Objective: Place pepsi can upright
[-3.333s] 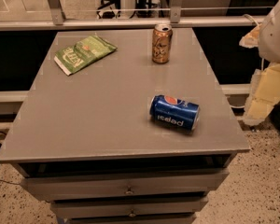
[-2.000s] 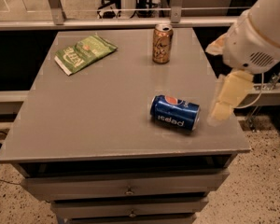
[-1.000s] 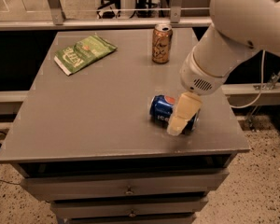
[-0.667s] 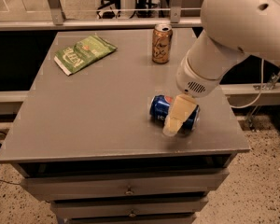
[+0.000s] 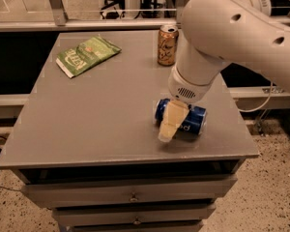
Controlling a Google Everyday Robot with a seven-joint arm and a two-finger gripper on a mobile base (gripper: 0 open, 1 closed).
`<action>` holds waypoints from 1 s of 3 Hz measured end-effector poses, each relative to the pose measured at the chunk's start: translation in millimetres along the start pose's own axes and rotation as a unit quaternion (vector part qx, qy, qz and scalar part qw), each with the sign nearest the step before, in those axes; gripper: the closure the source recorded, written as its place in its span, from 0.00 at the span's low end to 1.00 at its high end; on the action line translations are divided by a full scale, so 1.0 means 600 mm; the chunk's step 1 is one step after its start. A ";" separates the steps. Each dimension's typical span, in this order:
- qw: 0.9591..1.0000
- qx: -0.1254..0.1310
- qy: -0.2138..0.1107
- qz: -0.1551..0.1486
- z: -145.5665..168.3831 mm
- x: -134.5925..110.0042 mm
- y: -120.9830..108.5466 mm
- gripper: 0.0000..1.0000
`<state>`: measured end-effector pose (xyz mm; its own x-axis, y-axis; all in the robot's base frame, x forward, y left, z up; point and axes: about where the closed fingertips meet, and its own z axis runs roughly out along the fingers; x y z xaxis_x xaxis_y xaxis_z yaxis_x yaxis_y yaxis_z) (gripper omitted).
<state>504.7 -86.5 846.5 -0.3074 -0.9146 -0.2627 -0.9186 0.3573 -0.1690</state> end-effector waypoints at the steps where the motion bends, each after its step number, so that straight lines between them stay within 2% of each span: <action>1: 1.000 0.006 0.011 0.007 0.007 0.001 -0.004 0.10; 3: 1.000 0.013 0.018 0.014 0.008 -0.005 -0.008 0.57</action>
Offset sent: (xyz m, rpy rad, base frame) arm 0.0100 -0.0003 -0.0014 -0.0435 -0.0152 -0.0511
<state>511.3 -84.5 843.4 -0.3417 -0.9105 -0.2328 -0.9029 0.3868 -0.1875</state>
